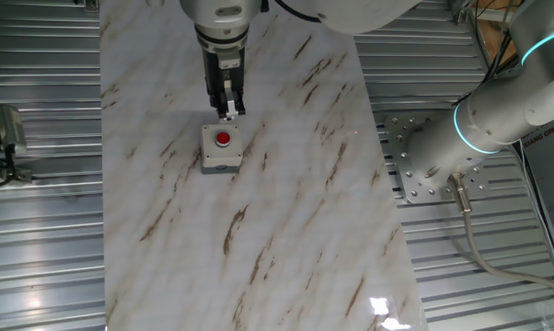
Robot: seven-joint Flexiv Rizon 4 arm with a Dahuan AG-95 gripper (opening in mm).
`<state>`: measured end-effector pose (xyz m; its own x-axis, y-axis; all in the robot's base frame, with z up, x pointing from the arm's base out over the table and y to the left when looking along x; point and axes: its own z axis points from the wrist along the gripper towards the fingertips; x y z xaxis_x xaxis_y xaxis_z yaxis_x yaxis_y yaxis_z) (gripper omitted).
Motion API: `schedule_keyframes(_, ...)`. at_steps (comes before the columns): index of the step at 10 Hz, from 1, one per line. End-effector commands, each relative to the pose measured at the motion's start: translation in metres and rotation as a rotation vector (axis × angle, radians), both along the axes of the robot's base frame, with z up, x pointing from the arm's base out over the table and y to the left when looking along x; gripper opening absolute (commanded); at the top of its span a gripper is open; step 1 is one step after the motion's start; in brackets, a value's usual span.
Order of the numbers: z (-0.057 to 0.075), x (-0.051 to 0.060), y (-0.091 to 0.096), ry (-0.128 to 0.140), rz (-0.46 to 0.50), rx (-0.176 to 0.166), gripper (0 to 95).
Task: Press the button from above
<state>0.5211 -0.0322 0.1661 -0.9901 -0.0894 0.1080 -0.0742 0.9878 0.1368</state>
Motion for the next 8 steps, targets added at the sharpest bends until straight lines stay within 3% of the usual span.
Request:
schedule_keyframes(1, -0.003, 0.002, 0.000, -0.001, -0.005, 0.000, 0.0)
schedule_keyframes(8, -0.014, 0.006, 0.008, -0.014, -0.035, -0.012, 0.0)
